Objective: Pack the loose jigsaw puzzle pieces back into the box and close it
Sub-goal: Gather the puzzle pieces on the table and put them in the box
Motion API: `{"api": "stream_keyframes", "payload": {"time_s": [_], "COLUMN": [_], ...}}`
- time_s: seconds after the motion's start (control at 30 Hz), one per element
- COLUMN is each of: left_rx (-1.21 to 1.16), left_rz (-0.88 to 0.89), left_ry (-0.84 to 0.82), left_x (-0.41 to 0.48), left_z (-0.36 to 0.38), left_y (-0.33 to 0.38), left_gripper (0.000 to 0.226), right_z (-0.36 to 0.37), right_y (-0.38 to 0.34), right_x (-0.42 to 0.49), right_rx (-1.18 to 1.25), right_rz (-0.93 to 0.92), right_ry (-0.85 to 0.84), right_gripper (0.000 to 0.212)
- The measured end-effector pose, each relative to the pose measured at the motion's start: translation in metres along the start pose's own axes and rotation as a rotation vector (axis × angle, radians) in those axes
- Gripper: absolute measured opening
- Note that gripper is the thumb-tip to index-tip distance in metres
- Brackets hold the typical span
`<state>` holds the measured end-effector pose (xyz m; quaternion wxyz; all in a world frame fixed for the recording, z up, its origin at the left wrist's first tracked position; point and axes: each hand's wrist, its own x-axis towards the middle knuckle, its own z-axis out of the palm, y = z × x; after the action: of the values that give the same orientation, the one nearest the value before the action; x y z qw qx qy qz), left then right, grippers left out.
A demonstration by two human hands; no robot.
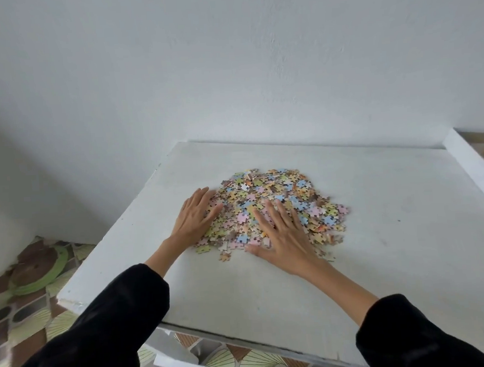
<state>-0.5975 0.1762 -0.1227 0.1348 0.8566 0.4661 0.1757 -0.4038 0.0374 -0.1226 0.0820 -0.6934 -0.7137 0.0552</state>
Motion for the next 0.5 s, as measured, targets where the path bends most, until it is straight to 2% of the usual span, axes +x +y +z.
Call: {"api": "stream_keyframes", "payload": {"time_s": [0.13,0.23,0.37,0.5], "left_rx": [0.014,-0.003,-0.013,0.055], "left_rz": [0.004,0.006,0.047,0.016], "left_ry": [-0.004,0.032,-0.012,-0.097], "left_x": [0.001,0.007,0.015,0.019], "left_z": [-0.002,-0.007,-0.013,-0.003], "left_y": [0.002,0.005,0.012,0.017], "left_gripper": [0.103,0.103,0.108,0.117], "right_z": [0.002,-0.009,-0.022,-0.025], "right_y": [0.003,0.01,0.042,0.07], "right_x": [0.011,0.01,0.011,0.013], "right_rx": [0.024,0.077,0.11,0.172], "right_rz": [-0.007,0.035,0.237,0.384], "right_ry": [0.013,0.09,0.2,0.141], "right_gripper": [0.096,0.094,0.101,0.114]}}
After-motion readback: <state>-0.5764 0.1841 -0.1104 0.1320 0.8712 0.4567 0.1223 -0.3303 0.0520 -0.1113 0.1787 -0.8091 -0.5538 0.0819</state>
